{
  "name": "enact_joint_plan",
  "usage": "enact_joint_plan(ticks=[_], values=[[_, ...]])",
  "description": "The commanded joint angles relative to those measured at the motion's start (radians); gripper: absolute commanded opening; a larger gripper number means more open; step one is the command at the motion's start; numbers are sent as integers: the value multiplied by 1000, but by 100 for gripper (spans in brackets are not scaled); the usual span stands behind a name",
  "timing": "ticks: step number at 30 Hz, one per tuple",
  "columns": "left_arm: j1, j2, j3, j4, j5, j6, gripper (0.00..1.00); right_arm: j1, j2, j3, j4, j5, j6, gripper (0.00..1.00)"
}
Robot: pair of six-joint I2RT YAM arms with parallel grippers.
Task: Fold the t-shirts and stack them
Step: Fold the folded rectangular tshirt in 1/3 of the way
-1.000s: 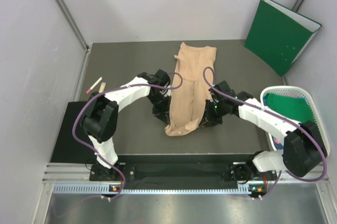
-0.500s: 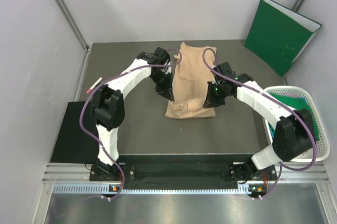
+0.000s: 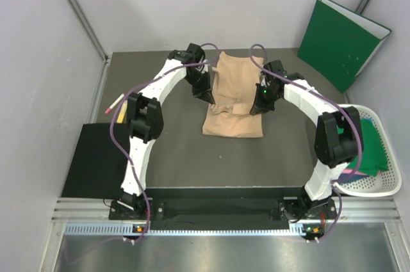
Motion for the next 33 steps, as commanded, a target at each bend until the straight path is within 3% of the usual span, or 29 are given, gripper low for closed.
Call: enact_joint_plan(ticks=[1,4,6,7,8,9,10,12,13,14,16,21,25,33], values=[[43,50,103,-6,64,-12,0,-37,80,125,52,-35,-25,2],[72,66,113,70,128,-40,0,-60,140,182,55,-43,-20,3],[89,67,121,126,177,-46,47,-80,168,214,65,-50,-2,4],[95,63,127,133,179,-46,61,-89,191,222,74,-47,12,8],[106,57,129,137,173,-42,79,-100,197,223,101,-58,48,19],[112,29,121,148,156,-37,89,-121,195,193,147,-79,70,32],[118,11,107,157,145,-31,93,-135,173,164,270,-113,101,52],[132,-63,26,188,127,-8,98,-158,121,40,424,-145,196,63],[135,-87,-7,212,114,1,98,-163,58,3,492,-141,222,74],[143,-110,-72,218,110,23,98,-164,26,-31,587,-138,260,78],[145,-172,-144,229,88,44,98,-164,-34,-83,609,-114,271,85],[145,-267,-415,263,90,64,98,-163,-77,-114,401,-95,213,84],[141,-315,-615,341,137,34,86,-164,-140,-209,300,-93,190,82],[108,-338,-788,508,170,-35,76,-161,-259,-482,305,-89,217,78]])
